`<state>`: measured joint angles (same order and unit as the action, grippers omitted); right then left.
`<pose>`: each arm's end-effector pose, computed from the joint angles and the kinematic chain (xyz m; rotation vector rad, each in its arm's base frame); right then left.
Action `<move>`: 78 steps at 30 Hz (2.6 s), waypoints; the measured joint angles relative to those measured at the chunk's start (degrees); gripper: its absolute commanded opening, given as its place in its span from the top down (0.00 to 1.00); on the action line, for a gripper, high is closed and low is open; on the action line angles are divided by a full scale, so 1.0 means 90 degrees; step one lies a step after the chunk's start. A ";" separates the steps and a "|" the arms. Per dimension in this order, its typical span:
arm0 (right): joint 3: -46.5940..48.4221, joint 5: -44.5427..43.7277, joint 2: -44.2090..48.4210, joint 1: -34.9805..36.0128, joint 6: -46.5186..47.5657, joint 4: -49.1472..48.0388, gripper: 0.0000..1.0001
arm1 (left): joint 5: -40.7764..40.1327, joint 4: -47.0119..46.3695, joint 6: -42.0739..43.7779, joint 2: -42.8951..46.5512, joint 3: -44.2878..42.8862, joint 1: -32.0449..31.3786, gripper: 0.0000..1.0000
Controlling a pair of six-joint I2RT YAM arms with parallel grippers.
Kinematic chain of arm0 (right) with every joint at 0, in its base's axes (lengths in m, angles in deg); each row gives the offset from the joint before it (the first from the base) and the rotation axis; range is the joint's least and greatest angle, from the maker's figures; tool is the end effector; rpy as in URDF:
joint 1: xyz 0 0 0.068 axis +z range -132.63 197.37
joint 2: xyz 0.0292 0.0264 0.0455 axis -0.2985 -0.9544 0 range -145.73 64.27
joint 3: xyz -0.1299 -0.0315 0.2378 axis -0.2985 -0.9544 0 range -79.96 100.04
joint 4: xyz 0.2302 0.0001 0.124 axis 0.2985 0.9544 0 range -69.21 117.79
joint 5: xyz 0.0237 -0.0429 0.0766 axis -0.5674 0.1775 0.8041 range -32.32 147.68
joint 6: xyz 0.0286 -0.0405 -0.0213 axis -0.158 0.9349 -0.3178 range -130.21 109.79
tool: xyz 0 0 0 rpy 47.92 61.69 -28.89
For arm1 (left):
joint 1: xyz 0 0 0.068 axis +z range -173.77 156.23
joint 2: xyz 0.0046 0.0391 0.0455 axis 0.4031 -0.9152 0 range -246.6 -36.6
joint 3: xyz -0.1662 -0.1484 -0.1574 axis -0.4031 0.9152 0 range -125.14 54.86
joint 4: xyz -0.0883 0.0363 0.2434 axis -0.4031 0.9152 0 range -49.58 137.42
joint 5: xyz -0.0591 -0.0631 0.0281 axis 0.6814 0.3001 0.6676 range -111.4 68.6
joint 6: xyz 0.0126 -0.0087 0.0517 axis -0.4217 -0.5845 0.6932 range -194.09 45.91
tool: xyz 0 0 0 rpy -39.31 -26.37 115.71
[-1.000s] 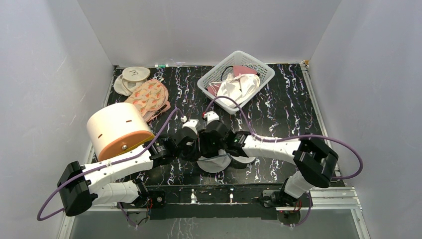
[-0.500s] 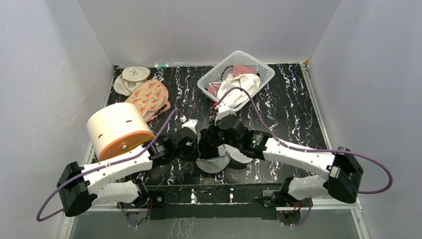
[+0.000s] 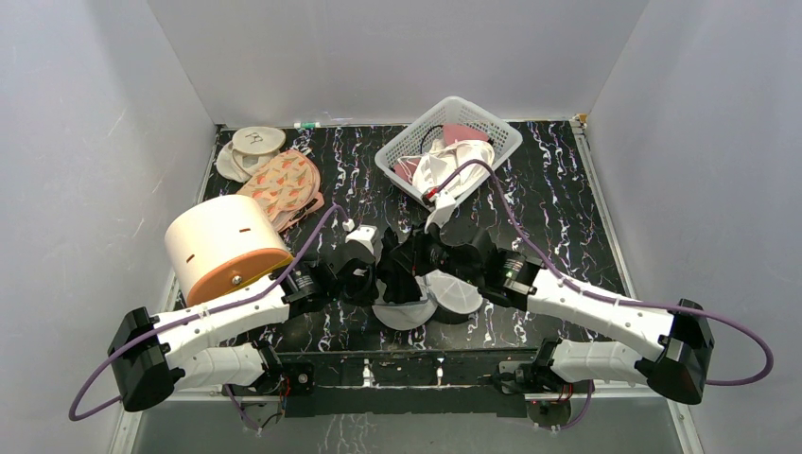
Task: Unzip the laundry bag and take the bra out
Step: Pick up the bra from the laundry bag, then place the bra in the laundry bag, then pick up the bra from the laundry bag.
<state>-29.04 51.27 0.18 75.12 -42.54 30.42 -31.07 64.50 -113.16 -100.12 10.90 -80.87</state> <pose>0.1409 0.2159 0.3111 -0.3823 2.0473 0.8960 0.1311 -0.1917 0.2489 0.2914 2.3919 -0.6311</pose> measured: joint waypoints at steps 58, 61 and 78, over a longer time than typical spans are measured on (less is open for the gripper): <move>-0.0328 -0.0233 -0.0279 -0.0012 0.0070 0.0017 0.48 | 0.0112 -0.0294 0.0155 -0.0194 -0.0114 0.0000 1.00; -0.0027 -0.0408 -0.0568 -0.0012 0.0056 0.0090 0.50 | 0.0153 -0.0299 0.0160 -0.0194 -0.0114 0.0000 1.00; -0.0131 -0.0962 -0.1056 -0.0012 -0.0172 0.0600 0.98 | 0.0151 -0.0296 0.0177 -0.0192 -0.0112 0.0000 1.00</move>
<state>-30.22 42.61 -9.33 75.02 -44.10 35.82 -29.72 61.83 -111.57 -101.85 9.89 -80.87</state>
